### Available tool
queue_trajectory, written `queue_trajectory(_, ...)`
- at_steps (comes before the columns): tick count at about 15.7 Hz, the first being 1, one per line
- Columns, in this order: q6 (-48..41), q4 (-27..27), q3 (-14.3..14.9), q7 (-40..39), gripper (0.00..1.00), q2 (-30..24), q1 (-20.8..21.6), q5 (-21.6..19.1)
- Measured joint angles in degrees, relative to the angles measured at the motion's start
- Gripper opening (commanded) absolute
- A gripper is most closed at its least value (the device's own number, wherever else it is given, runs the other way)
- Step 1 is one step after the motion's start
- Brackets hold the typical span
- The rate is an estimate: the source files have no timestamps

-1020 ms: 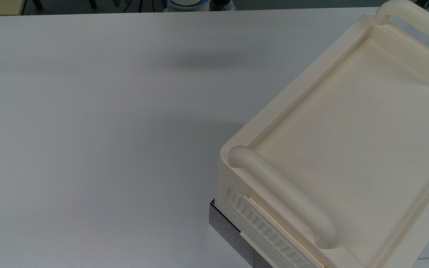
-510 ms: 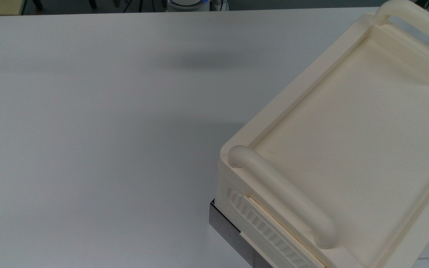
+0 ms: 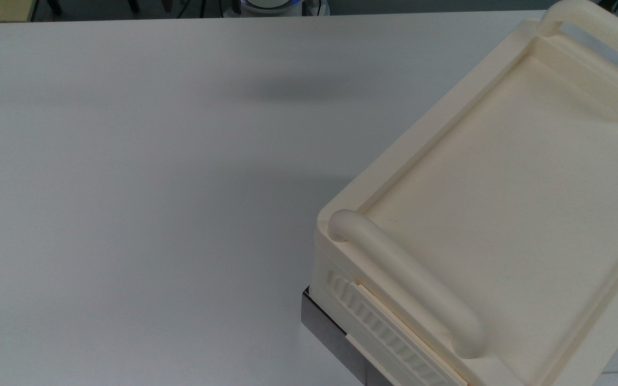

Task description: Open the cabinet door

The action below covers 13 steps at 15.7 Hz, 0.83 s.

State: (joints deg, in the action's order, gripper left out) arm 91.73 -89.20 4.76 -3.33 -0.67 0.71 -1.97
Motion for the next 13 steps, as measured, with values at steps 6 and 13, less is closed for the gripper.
queue_trajectory(6, 0.0, -0.1, 0.0, -11.5, 1.00, 0.0, 0.0, 0.0)
queue_trajectory(13, 0.0, 0.3, -0.5, -24.9, 1.00, -0.1, -0.1, 0.0)
